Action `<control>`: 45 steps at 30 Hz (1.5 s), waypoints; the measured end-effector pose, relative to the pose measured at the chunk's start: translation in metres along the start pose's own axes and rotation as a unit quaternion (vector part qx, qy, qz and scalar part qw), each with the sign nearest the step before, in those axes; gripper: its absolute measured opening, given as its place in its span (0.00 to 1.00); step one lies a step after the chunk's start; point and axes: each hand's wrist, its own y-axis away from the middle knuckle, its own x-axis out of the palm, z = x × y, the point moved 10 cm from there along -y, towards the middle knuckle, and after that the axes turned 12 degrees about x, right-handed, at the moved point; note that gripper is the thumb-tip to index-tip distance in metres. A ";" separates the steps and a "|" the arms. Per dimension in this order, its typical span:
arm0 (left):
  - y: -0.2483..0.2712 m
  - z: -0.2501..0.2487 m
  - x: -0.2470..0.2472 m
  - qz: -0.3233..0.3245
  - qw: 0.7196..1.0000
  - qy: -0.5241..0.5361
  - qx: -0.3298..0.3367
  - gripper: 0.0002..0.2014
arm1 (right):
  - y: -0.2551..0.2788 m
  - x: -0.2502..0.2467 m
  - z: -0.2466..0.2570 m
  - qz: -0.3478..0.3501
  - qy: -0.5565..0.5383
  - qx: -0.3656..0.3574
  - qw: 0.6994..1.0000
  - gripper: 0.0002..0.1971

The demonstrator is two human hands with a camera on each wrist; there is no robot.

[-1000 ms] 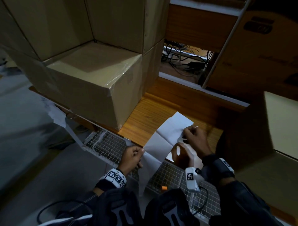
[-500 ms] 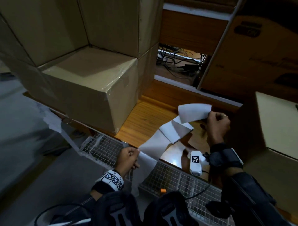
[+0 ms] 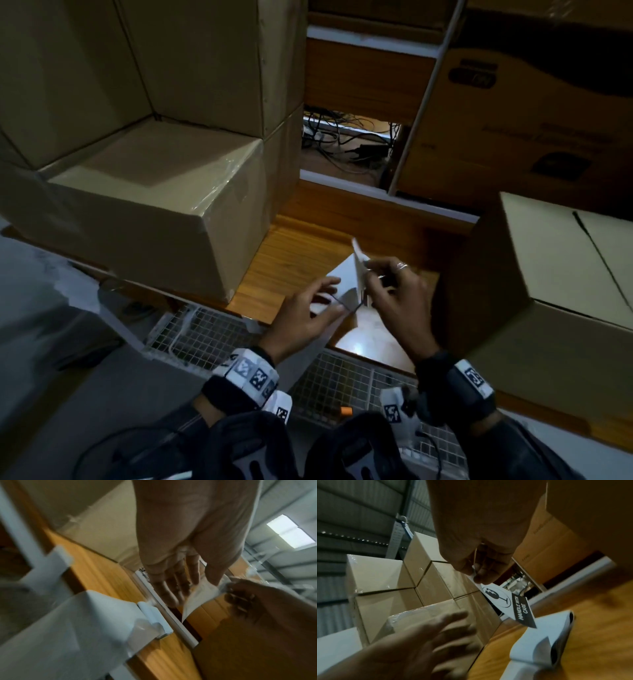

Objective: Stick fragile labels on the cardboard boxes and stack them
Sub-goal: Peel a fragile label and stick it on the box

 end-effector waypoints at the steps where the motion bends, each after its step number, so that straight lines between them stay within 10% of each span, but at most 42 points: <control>1: -0.004 -0.005 0.003 0.007 0.998 -0.059 0.027 0.26 | 0.003 0.004 -0.006 0.007 -0.032 0.037 0.999 0.05; 5: -0.013 -0.009 0.018 -0.004 0.994 -0.100 0.051 0.32 | 0.014 0.014 -0.019 0.007 -0.119 0.129 0.984 0.08; 10: -0.012 -0.013 0.020 -0.037 0.991 -0.083 0.096 0.09 | 0.027 0.017 -0.017 0.065 -0.188 0.182 0.963 0.15; 22: 0.002 -0.005 0.056 0.017 0.977 0.197 -0.078 0.12 | 0.060 -0.066 -0.047 -0.025 -0.123 0.186 0.974 0.19; 29: 0.017 -0.054 0.099 0.014 0.974 0.218 -0.064 0.13 | 0.103 -0.107 -0.078 0.003 -0.142 0.219 0.965 0.14; 38: 0.017 -0.140 0.196 0.080 0.979 0.188 0.015 0.13 | 0.153 -0.220 -0.105 -0.024 -0.228 0.205 0.952 0.07; 45: -0.012 -0.216 0.227 -0.013 0.983 -0.035 0.182 0.07 | 0.162 -0.318 -0.140 -0.097 -0.215 0.193 0.953 0.05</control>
